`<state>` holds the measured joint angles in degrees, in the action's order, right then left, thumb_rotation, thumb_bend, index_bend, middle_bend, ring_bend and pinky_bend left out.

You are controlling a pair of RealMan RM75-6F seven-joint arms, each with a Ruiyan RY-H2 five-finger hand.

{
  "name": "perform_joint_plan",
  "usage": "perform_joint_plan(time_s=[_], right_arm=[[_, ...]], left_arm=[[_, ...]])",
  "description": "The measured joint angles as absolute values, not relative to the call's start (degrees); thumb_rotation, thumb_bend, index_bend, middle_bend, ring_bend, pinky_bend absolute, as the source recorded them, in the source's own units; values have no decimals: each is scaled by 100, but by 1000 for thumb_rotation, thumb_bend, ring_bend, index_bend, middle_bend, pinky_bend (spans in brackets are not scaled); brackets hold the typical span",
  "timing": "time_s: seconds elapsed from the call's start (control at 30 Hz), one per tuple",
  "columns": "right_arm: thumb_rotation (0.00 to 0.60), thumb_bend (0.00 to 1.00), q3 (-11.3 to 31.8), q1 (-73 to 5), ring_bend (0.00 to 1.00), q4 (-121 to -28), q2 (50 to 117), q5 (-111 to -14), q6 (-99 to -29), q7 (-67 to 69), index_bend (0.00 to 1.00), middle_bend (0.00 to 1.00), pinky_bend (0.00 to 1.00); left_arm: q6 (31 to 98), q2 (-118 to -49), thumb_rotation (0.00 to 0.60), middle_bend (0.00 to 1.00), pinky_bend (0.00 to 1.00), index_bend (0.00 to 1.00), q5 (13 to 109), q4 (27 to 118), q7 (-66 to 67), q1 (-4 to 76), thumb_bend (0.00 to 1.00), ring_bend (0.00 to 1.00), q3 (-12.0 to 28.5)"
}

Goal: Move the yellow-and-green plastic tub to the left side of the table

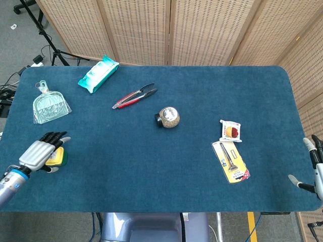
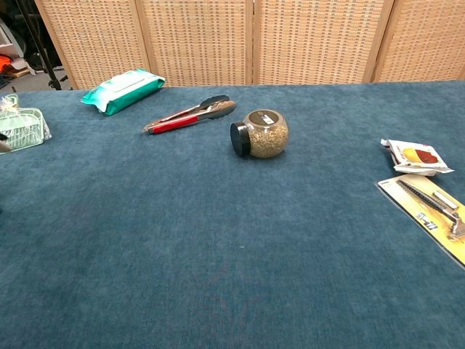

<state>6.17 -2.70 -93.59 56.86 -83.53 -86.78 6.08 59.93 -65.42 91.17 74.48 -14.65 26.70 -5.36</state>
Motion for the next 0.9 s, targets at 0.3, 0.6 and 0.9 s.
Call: perform_joint_plan(time_s=[0.3, 0.6, 0.9], right_arm=[[600, 0, 572, -253, 0, -9389, 5644, -8466, -8700, 693, 0, 0, 0], [600, 0, 579, -241, 0, -9387, 5616, -8445, -8713, 764, 0, 0, 0], [600, 0, 580, -276, 0, -9363, 5625, -8405, -8619, 772, 0, 0, 0]], left_arm=[[6665, -6212, 600, 0, 57, 0, 8597, 7797, -1617, 1968, 0, 0, -521], [6369, -6818, 600, 0, 105, 0, 8292, 7235, -2009, 1974, 0, 0, -317], [6039, -7107, 600, 151, 271, 261, 8081, 6989, -1964, 2037, 0, 222, -195]])
